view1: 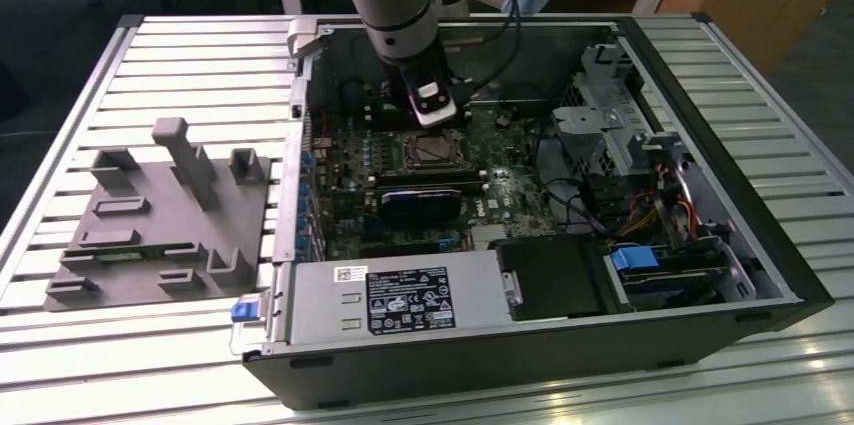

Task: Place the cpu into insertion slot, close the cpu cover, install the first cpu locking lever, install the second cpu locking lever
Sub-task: 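Install the first cpu locking lever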

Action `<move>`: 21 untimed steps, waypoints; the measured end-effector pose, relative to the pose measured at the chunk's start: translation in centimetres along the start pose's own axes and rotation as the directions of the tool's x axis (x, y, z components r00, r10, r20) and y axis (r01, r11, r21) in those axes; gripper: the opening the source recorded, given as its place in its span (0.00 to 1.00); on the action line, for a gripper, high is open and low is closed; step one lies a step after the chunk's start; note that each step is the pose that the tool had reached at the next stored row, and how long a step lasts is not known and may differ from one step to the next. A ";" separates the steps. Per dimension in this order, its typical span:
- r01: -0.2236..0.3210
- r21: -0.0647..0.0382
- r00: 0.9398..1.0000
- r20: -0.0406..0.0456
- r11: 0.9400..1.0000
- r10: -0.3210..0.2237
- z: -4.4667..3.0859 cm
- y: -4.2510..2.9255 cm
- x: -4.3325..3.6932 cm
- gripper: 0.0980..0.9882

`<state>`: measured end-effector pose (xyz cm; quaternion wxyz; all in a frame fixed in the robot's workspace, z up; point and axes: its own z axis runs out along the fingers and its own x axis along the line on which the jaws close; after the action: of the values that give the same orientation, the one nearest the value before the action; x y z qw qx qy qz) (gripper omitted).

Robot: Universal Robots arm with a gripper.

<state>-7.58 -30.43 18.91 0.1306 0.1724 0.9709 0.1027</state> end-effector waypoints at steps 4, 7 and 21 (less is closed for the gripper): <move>-0.004 0.001 1.000 0.001 1.000 0.004 0.12 0.01 -0.05 0.00; -0.004 0.001 1.000 0.001 1.000 0.004 0.17 0.00 -0.05 0.00; -0.007 -0.009 1.000 -0.002 1.000 0.007 0.17 0.02 -0.05 0.00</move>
<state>-7.48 -30.40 18.77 0.1300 0.1749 0.9700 0.1075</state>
